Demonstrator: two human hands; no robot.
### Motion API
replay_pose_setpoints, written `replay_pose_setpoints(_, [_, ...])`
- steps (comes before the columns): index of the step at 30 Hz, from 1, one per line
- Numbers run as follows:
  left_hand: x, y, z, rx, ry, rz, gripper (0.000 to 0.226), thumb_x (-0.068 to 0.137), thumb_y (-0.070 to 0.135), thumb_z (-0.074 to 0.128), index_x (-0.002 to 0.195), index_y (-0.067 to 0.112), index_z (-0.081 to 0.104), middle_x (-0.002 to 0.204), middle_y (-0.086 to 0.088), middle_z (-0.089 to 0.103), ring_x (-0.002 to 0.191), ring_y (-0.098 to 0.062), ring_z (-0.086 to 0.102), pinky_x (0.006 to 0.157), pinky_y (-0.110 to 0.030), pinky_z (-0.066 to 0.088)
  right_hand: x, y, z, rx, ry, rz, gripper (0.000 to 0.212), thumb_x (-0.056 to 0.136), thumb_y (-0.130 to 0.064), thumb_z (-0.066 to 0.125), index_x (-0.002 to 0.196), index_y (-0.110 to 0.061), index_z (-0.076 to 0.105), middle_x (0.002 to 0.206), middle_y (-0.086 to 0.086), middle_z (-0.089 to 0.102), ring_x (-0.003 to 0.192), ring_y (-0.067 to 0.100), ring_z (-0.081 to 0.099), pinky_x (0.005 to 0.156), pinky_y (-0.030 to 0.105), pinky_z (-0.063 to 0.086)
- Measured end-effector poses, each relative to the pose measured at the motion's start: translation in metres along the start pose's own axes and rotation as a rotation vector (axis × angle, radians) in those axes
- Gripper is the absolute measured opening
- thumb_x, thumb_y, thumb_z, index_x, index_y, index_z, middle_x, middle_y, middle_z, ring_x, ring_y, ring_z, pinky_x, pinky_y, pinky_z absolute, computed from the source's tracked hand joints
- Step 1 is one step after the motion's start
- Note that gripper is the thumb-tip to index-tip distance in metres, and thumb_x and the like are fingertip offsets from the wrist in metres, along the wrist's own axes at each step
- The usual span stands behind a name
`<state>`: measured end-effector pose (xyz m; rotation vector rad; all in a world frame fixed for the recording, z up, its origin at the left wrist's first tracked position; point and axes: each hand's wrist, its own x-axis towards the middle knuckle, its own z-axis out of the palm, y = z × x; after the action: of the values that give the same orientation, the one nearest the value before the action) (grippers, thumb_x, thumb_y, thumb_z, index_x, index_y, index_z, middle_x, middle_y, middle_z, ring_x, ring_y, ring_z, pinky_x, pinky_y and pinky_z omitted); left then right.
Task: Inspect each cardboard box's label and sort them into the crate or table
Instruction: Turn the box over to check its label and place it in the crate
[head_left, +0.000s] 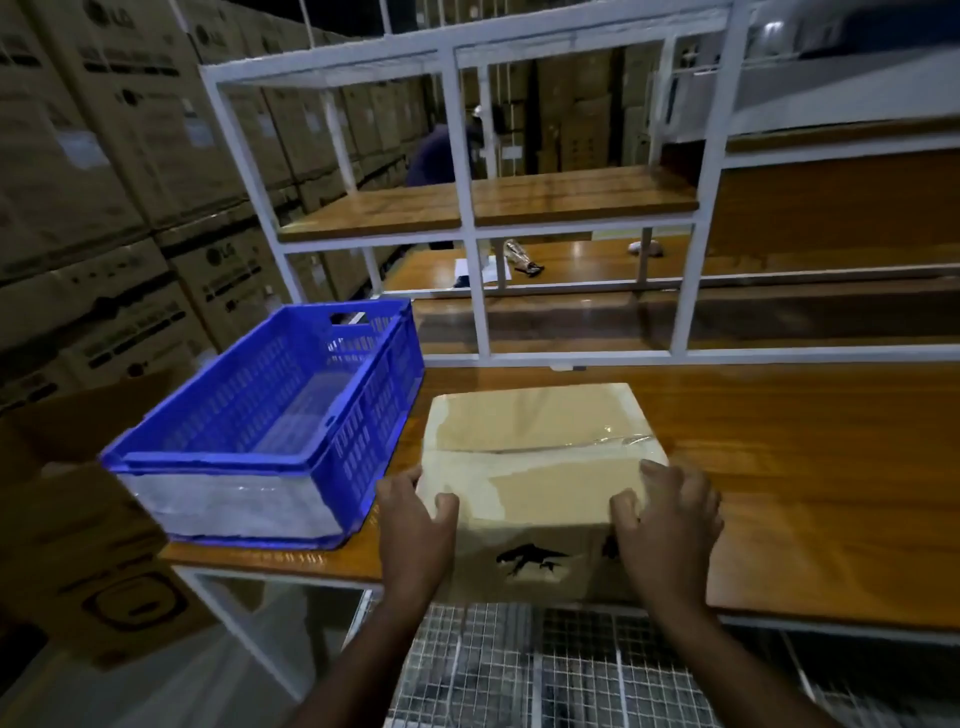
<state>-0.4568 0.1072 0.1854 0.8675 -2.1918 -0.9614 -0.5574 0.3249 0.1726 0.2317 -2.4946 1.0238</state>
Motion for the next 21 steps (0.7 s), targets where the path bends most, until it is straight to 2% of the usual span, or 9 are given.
replay_pose_setpoints(3, [0.024,-0.001,0.006,0.113,-0.061,0.131,0.043,0.09,0.016,0.059,0.132,0.011,0.06,0.135,-0.007,0.047,0.124,-0.021,0.049,0.103,-0.033,0.041,0.01,-0.017,0.011,-0.202,-0.023,-0.105,0.024,0.08,-0.017,0.067,0.105,-0.021,0.068,0.131,0.005,0.055,0.13,0.022,0.043,0.114,0.055,0.013])
replay_pose_setpoints(5, [0.038,-0.003,0.009,0.172,-0.119,0.212,0.044,0.089,0.018,0.053,0.131,0.013,0.063,0.141,-0.007,0.05,0.133,-0.019,0.044,0.113,-0.037,0.037,0.017,-0.024,0.019,-0.256,-0.059,-0.149,0.023,0.082,-0.018,0.068,0.104,-0.022,0.07,0.13,0.002,0.06,0.129,0.019,0.047,0.117,0.056,0.007])
replay_pose_setpoints(8, [0.055,-0.006,0.013,0.211,-0.179,0.307,0.044,0.089,0.014,0.052,0.131,0.01,0.065,0.145,-0.008,0.053,0.139,-0.021,0.043,0.118,-0.042,0.033,0.025,-0.027,0.028,-0.285,-0.115,-0.196,0.025,0.086,-0.018,0.064,0.11,-0.023,0.07,0.127,-0.001,0.064,0.126,0.017,0.051,0.118,0.053,0.015])
replay_pose_setpoints(11, [0.069,-0.002,0.018,0.214,-0.236,0.354,0.042,0.093,0.008,0.053,0.134,0.009,0.062,0.149,-0.006,0.051,0.143,-0.019,0.038,0.12,-0.03,0.025,0.035,-0.029,0.033,-0.3,-0.163,-0.191,0.028,0.091,-0.021,0.058,0.118,-0.023,0.066,0.129,-0.003,0.063,0.128,0.015,0.05,0.119,0.047,0.017])
replay_pose_setpoints(14, [0.082,0.002,0.024,0.222,-0.266,0.372,0.043,0.097,0.01,0.05,0.139,0.011,0.058,0.154,-0.003,0.046,0.147,-0.015,0.032,0.119,-0.026,0.02,0.05,-0.032,0.037,-0.324,-0.186,-0.173,0.027,0.093,-0.024,0.057,0.118,-0.024,0.065,0.127,-0.005,0.063,0.126,0.013,0.049,0.118,0.046,0.018])
replay_pose_setpoints(18, [0.094,0.007,0.031,0.386,-0.328,0.465,0.047,0.1,0.013,0.045,0.147,0.019,0.05,0.158,0.003,0.039,0.15,-0.01,0.023,0.124,-0.038,0.01,0.061,-0.04,0.043,-0.345,-0.262,-0.203,0.026,0.092,-0.03,0.053,0.116,-0.025,0.063,0.124,-0.006,0.061,0.122,0.013,0.05,0.117,0.045,0.021])
replay_pose_setpoints(21, [0.098,0.017,0.037,0.502,-0.345,0.51,0.047,0.105,0.025,0.038,0.151,0.021,0.042,0.161,0.003,0.034,0.151,-0.009,0.02,0.124,-0.041,0.006,0.062,-0.047,0.05,-0.308,-0.309,-0.274,0.033,0.094,-0.035,0.05,0.125,-0.025,0.059,0.135,-0.004,0.056,0.129,0.013,0.045,0.119,0.042,0.02])
